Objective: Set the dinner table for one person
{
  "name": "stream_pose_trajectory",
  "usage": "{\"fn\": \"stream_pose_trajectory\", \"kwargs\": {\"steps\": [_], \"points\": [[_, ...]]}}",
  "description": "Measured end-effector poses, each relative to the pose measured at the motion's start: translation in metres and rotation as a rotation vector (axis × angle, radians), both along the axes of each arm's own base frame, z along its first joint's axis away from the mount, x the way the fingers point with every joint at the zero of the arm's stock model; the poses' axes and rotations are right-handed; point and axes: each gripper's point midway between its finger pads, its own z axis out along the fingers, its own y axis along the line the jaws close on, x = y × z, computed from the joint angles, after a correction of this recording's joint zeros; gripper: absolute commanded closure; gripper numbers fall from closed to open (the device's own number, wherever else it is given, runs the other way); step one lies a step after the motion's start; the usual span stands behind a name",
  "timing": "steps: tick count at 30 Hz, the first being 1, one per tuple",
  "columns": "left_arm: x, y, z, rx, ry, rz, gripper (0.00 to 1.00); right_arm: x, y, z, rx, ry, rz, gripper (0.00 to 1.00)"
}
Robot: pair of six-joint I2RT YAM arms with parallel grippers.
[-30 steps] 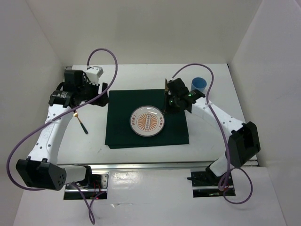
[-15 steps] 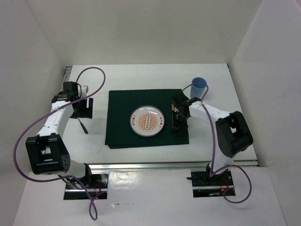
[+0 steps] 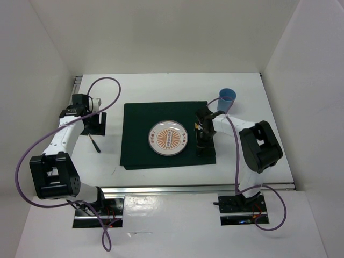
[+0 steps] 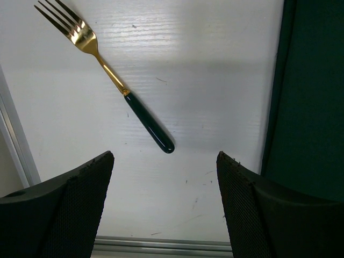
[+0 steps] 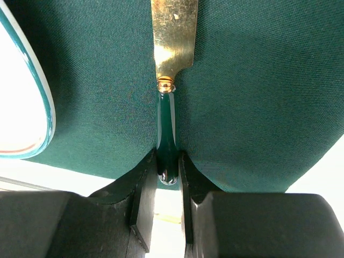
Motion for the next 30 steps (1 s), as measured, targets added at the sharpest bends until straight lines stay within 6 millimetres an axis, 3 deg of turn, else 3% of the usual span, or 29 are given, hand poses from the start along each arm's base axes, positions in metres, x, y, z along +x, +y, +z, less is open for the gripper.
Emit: {"fn": "stream_pose_trajectory", "kwargs": {"steps": [3,4,6,10,15,22,25,30], "points": [[-0.002,0.002,-0.002,0.004,0.007,0.005,0.17,0.002,0.0,0.0,0.0,-0.003,-0.003,0.96],[-0.002,0.002,-0.002,0.006,0.007,0.004,0.17,0.003,0.0,0.0,0.0,-0.003,-0.003,0.9],[-0.002,0.002,-0.002,0.006,0.007,0.004,0.17,0.004,0.001,0.001,0.001,-0.005,-0.005,0.66],[-0.002,0.003,-0.002,0.006,0.007,0.005,0.17,0.009,0.003,0.004,0.007,-0.019,-0.021,0.47],[-0.003,0.005,-0.002,0.007,0.008,0.011,0.17,0.018,0.003,0.023,0.015,-0.085,-0.04,0.4],[-0.008,0.012,-0.009,0.001,0.031,0.042,0.14,0.051,0.012,0.085,0.07,-0.267,-0.068,0.35],[-0.012,0.022,-0.025,-0.018,0.084,0.098,0.14,0.056,0.012,0.106,0.088,-0.326,-0.076,0.35],[-0.009,0.032,-0.062,-0.058,0.224,0.201,0.14,0.056,0.011,0.12,0.101,-0.368,-0.08,0.35]]}}
